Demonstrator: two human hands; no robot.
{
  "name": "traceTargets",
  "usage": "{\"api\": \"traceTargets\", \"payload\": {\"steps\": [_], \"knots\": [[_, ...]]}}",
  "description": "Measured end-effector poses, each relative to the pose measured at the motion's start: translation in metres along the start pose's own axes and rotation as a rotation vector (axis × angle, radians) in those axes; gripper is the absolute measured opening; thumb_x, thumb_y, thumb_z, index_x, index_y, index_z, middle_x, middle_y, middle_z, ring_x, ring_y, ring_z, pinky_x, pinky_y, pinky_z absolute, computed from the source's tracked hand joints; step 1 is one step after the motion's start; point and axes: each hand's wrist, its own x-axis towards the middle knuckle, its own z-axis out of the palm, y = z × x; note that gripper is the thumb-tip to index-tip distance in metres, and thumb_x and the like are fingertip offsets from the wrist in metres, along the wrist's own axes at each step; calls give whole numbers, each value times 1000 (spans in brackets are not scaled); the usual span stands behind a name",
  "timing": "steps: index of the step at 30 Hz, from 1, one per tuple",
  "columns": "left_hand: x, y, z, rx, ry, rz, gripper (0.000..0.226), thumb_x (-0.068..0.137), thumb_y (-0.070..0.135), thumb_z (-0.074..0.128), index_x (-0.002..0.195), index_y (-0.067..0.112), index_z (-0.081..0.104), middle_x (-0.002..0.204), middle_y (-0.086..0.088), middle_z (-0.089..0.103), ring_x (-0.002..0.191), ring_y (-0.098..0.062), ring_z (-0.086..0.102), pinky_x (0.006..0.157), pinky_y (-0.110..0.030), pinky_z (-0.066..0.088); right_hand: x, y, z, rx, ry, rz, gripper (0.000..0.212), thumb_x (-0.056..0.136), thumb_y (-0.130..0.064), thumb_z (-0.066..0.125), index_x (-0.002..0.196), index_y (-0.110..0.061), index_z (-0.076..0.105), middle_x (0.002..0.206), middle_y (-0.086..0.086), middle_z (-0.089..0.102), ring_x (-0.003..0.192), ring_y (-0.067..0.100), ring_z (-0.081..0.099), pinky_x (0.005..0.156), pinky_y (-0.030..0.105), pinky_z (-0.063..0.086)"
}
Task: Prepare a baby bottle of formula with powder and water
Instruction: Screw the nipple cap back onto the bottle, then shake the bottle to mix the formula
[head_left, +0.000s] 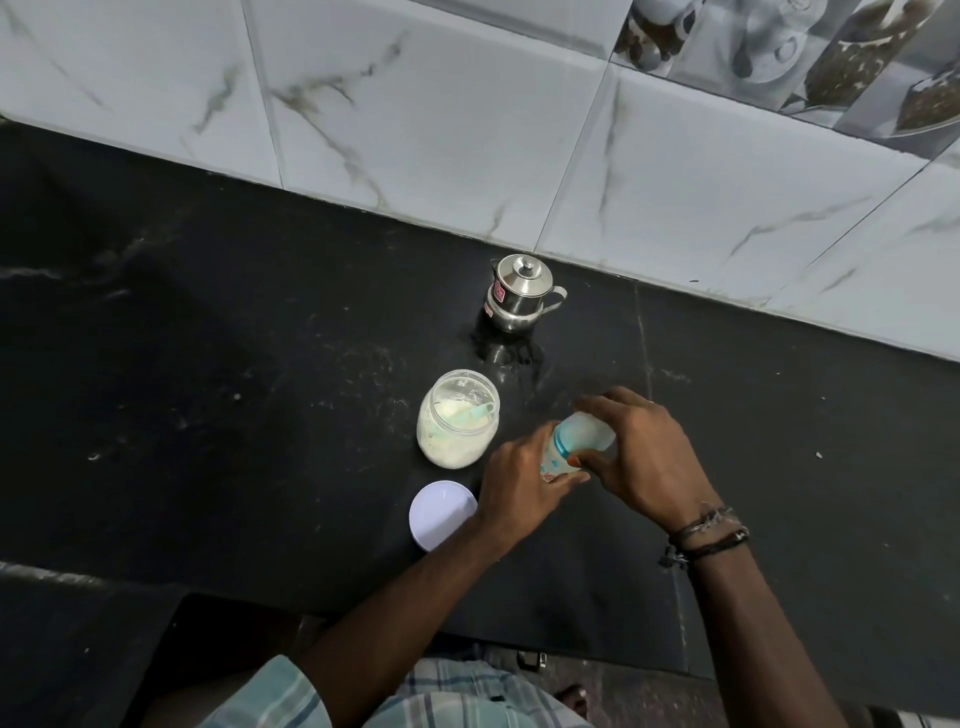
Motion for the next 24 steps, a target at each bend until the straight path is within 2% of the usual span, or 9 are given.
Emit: {"api": "traceTargets", "payload": {"steps": [5,12,18,22,24], "knots": [[1,-1,0,-6,13,-16,63,72,32,85,129,14,63,113,-6,74,102,-25,70,88,-30,53,10,-4,3,-52,-58,-27,53,77,-28,76,128,-28,60,122,-4,66,112,24,55,88,37,50],[2,-1,1,-10,34,-22,61,69,30,87,123,12,66,109,-6,75,97,-25,71,85,-21,47,14,-1,4,-100,-67,-49,48,77,-32,76,123,-30,62,113,-2,71,106,24,57,85,35,49],[2,-2,5,-36,59,-48,59,66,35,84,119,16,67,102,-2,76,92,-22,71,79,-25,51,19,0,-2,-66,-104,-35,51,74,-41,77,121,-28,64,109,-2,73,103,23,66,87,36,51],[1,-2,5,-55,48,-58,59,67,36,79,121,18,66,104,-2,76,94,-23,72,81,-32,56,18,1,8,-115,-40,8,46,74,-50,74,111,-24,65,99,0,74,93,24,68,79,37,54],[0,-2,4,-58,35,-65,57,68,36,78,121,19,65,103,-2,76,94,-24,71,79,-30,55,16,2,13,-142,17,23,46,72,-55,73,106,-25,66,94,0,74,89,24,67,72,34,52]]}}
